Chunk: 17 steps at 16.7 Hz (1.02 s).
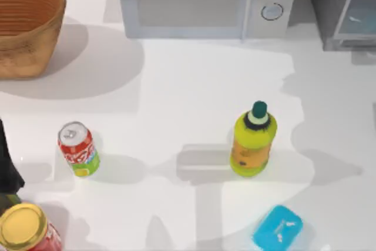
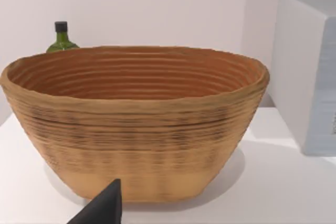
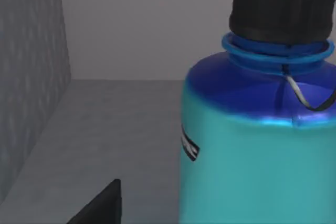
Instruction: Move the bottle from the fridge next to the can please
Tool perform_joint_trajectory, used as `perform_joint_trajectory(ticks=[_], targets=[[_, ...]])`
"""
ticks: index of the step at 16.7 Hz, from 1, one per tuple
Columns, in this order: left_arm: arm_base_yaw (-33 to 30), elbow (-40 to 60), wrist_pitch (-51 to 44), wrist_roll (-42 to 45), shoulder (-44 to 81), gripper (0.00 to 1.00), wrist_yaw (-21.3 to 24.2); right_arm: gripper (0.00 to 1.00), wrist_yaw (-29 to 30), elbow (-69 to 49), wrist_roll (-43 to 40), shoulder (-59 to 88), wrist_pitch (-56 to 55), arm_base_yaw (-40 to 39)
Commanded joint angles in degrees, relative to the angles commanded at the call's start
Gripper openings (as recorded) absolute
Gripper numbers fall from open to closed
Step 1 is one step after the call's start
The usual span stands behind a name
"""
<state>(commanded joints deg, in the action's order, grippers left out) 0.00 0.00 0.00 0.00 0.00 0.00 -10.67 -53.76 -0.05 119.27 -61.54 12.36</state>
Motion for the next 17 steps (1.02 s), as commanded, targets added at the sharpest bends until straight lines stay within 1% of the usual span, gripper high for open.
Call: perform_joint_trajectory(ticks=[8,17], targets=[[0.0,0.0,0.0,0.0,0.0,1.0,0.0,1.0,0.0,-1.6,0.0,2.2,-0.6,-0.1],[0.0,0.0,0.0,0.0,0.0,1.0,0.0,1.0,1.4,-17.0,0.0,10.8,6.0,-1.3]])
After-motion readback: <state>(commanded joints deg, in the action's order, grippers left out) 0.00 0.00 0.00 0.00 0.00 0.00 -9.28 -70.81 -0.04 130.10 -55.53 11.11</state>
